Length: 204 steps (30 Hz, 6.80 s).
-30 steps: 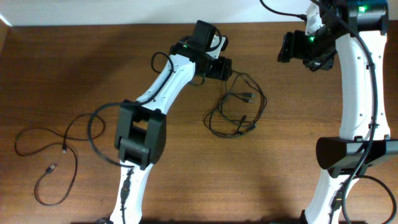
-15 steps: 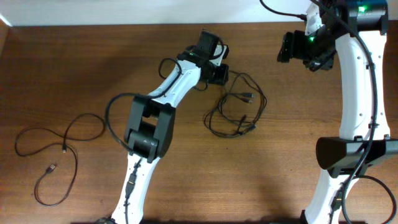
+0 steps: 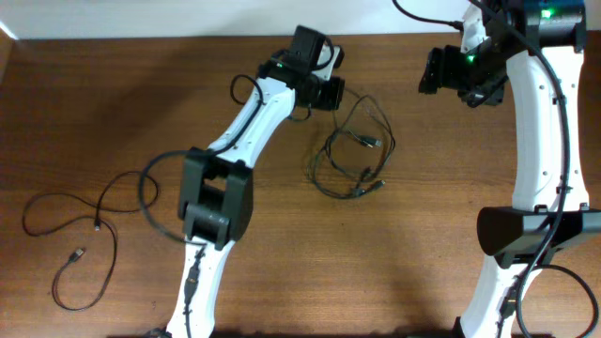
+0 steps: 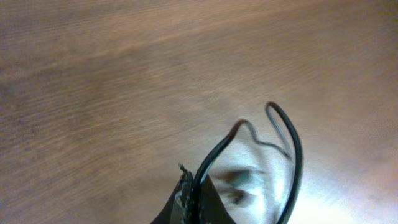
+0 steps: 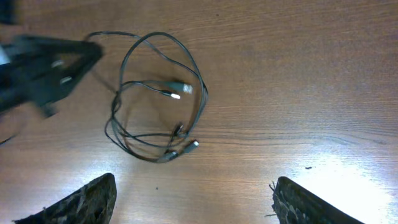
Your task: Untangle cables
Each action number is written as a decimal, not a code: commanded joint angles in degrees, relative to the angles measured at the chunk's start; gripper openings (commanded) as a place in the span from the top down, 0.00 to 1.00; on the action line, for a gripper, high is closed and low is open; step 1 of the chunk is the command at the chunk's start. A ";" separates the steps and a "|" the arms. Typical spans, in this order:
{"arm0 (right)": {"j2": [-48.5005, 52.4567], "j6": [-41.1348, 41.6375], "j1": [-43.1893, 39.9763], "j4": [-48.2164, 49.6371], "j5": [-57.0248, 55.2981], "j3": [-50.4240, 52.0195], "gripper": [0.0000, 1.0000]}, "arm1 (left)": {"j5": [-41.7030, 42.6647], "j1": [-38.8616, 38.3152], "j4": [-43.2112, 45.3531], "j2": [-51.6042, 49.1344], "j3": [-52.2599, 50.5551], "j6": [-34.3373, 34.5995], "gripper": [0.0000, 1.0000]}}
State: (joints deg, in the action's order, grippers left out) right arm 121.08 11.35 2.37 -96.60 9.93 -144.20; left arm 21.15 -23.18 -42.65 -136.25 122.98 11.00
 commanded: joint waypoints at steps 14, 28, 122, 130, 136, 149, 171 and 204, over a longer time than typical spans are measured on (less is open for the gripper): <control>1.25 -0.63 -0.09 2.54 16.15 0.33 0.18 | 6.51 0.59 -2.08 29.33 2.82 0.81 1.00; 1.25 -0.63 1.42 4.96 23.96 0.33 0.18 | -1.25 3.63 13.86 44.57 2.82 1.16 1.00; 1.25 -3.04 2.32 -0.66 13.33 0.33 0.17 | -5.46 16.83 -35.52 5.70 18.93 -17.25 0.05; 1.25 -3.02 1.73 -0.72 13.35 0.33 0.17 | -5.92 3.08 -24.81 5.70 -4.09 -12.04 0.05; 1.25 -3.02 1.73 -0.72 13.35 0.33 0.17 | -14.16 -1.64 -14.47 5.70 -14.78 10.84 0.10; 1.25 -3.02 1.73 -0.72 13.35 0.33 0.17 | -19.47 -6.29 -3.30 5.70 -28.20 14.49 0.79; 1.25 -3.04 1.75 -0.72 13.35 0.33 0.16 | -24.06 20.15 -9.94 20.11 3.82 9.22 1.00; 1.25 -3.02 1.73 1.90 13.35 7.87 0.17 | -28.48 41.62 8.92 -2.73 3.85 9.90 0.00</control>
State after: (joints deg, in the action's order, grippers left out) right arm 121.99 8.82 3.84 -94.96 23.79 -136.64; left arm -8.43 18.94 -33.69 -146.08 126.50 24.60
